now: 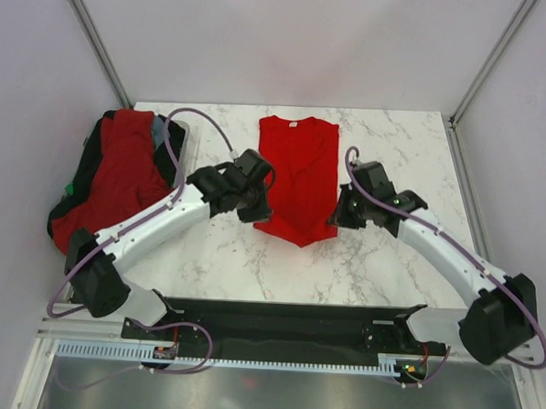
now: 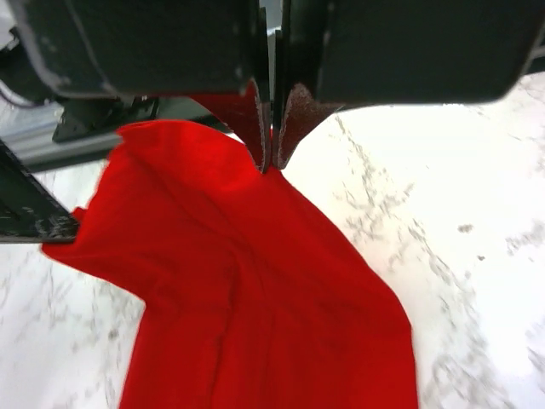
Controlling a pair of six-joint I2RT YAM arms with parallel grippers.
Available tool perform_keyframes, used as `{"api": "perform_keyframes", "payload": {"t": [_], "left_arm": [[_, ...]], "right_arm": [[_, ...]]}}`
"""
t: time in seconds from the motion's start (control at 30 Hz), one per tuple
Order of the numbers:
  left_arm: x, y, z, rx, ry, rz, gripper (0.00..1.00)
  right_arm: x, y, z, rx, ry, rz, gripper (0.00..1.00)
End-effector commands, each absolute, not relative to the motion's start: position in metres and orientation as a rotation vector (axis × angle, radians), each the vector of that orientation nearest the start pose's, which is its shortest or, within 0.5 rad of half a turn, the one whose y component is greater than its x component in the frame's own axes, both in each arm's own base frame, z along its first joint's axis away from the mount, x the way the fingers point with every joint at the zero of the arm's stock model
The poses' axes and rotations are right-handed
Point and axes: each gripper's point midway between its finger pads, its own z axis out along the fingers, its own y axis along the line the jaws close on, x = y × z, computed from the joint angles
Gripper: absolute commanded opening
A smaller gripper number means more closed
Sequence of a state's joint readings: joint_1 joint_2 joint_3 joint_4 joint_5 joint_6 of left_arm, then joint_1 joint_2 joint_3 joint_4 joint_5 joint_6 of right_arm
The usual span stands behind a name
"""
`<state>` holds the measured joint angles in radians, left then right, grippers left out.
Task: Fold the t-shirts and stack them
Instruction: Fold the tshirt
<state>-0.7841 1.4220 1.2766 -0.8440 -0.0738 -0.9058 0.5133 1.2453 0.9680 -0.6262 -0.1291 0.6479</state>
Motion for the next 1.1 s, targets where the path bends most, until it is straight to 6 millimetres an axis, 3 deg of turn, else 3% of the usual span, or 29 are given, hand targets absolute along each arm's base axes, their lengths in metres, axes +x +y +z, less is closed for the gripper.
{"api": "perform_keyframes", "payload": {"t": [0.0,0.03,0.1,0.2,0.33,0.43,0.47,0.77,1.0,1.07], "left_arm": [[0.269,-0.241,0.176,-0.166,2.630,-0.372,0.02],[0.279,-0.244,0.186,-0.171,2.607,-0.393,0.02],[0.298,-0.240,0.178,-0.187,2.619,-0.359,0.02],[0.324,-0.240,0.188,-0.199,2.593,-0.383,0.02],[0.357,-0.236,0.173,-0.215,2.610,-0.342,0.02],[0.377,-0.232,0.173,-0.214,2.602,-0.339,0.02],[0.382,-0.232,0.165,-0.218,2.617,-0.326,0.02],[0.420,-0.234,0.147,-0.194,2.638,-0.338,0.02],[0.447,-0.237,0.143,-0.189,2.614,-0.345,0.02],[0.453,-0.236,0.133,-0.190,2.628,-0.343,0.02]], "right_arm": [[0.294,0.187,0.159,0.063,2.531,0.523,0.00],[0.304,0.185,0.160,0.070,2.528,0.514,0.00],[0.325,0.188,0.164,0.062,2.519,0.496,0.00],[0.350,0.185,0.165,0.077,2.510,0.478,0.00],[0.378,0.180,0.166,0.101,2.497,0.475,0.00],[0.394,0.184,0.165,0.089,2.497,0.493,0.00],[0.401,0.188,0.163,0.083,2.500,0.498,0.00],[0.424,0.190,0.134,0.093,2.544,0.466,0.00],[0.443,0.182,0.124,0.127,2.538,0.458,0.00],[0.449,0.180,0.119,0.135,2.545,0.457,0.00]]}}
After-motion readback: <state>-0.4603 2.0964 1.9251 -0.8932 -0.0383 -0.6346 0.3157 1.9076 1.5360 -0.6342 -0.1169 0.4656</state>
